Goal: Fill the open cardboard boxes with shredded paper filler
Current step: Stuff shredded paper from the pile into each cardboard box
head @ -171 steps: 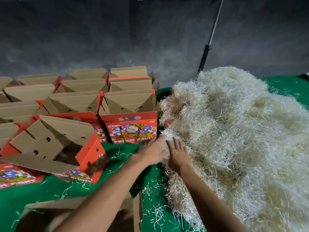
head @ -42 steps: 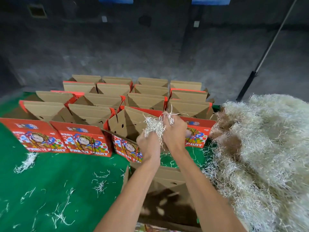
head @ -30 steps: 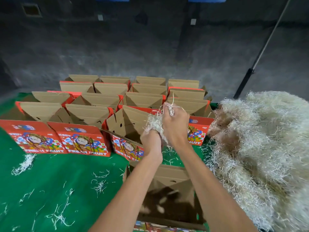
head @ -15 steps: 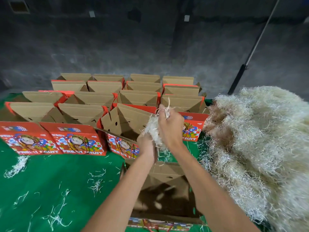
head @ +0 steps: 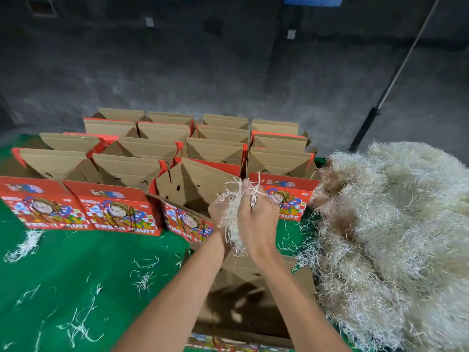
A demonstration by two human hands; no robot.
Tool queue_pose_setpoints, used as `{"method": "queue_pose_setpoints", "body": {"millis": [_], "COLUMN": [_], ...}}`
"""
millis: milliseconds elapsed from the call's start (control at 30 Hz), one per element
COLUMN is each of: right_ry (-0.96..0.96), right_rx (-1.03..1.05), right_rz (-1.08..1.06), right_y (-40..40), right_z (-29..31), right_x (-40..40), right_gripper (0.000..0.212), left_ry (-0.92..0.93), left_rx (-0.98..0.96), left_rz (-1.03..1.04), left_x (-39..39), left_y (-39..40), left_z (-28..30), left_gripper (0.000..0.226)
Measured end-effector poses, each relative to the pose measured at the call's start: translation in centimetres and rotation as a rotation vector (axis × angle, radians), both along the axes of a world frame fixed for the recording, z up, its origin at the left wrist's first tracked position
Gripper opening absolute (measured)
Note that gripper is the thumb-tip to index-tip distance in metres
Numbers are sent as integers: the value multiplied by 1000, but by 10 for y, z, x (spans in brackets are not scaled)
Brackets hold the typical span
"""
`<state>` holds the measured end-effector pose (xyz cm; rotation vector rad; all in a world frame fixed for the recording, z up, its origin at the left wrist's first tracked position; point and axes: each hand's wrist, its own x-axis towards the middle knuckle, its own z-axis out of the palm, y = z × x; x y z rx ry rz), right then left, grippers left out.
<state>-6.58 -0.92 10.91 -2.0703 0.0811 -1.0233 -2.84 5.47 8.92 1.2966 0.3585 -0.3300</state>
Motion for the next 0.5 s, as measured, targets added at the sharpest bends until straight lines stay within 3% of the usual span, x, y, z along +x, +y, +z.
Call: {"method": "queue_pose_setpoints", "body": {"millis": [67,133,233,300,400,500], "right_ry": [39,97,161,194,119,84], "right_rx": [80,171,281,351,182,-13], "right_rz": [3,59,102,107,115,132], "right_y": [-15,-33,-50,-41,-11,0], "right_z": [11,10,-10,-29,-52,-42], "right_x": [15,31,39,26,-3,-20], "right_gripper": [48,51,51,34,21,31], "left_ry": [-1,-61,-60,8,69,70], "left_rx": [-79,-29,-73,-147,-224,-132], "left_rz": [94,245,300,324,429,292], "left_x": [-14,-25,-31,-21,8,11], "left_y": [-10,-19,-19,-13,2,12], "left_z": [-10,-10,3,15,33,22], "left_gripper": [25,24,56,67,53,47]}}
